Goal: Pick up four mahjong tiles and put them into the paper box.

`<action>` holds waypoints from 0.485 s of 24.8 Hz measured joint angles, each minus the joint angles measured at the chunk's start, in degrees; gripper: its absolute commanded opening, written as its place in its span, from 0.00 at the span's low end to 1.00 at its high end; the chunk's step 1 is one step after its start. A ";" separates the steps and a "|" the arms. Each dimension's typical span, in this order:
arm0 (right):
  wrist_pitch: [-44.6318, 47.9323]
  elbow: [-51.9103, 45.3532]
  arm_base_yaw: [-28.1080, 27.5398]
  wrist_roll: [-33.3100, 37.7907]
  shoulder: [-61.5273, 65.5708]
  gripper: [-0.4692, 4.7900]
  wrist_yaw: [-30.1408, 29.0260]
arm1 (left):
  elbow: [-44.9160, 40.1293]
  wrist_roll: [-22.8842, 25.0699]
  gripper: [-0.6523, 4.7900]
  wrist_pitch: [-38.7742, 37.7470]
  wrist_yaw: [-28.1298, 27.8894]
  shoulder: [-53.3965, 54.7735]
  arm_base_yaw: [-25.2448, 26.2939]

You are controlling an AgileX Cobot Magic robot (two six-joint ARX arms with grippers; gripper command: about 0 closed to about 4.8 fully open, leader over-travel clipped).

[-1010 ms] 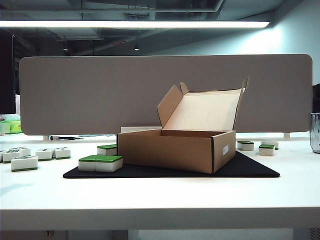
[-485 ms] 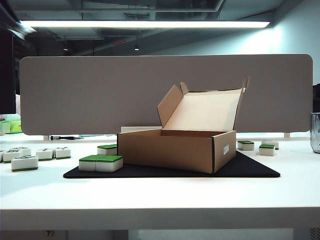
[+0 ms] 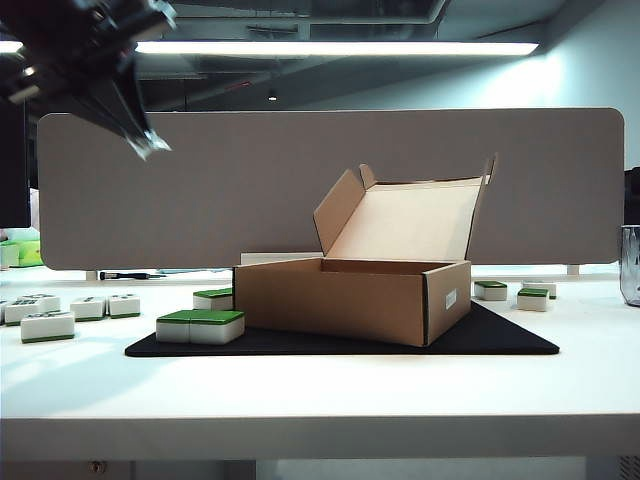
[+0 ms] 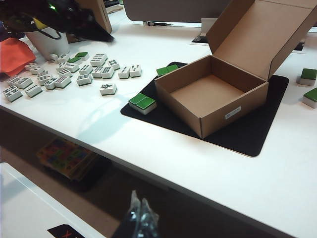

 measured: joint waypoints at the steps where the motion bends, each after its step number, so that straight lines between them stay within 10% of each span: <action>1: 0.00 0.00 -0.04 0.02 0.00 0.09 -0.02 | 2.27 0.55 0.11 -1.64 -0.04 3.02 -1.20; 12: -0.02 0.00 -0.07 0.02 0.00 0.09 -0.02 | 13.97 0.76 0.11 -17.94 -3.45 18.36 -2.82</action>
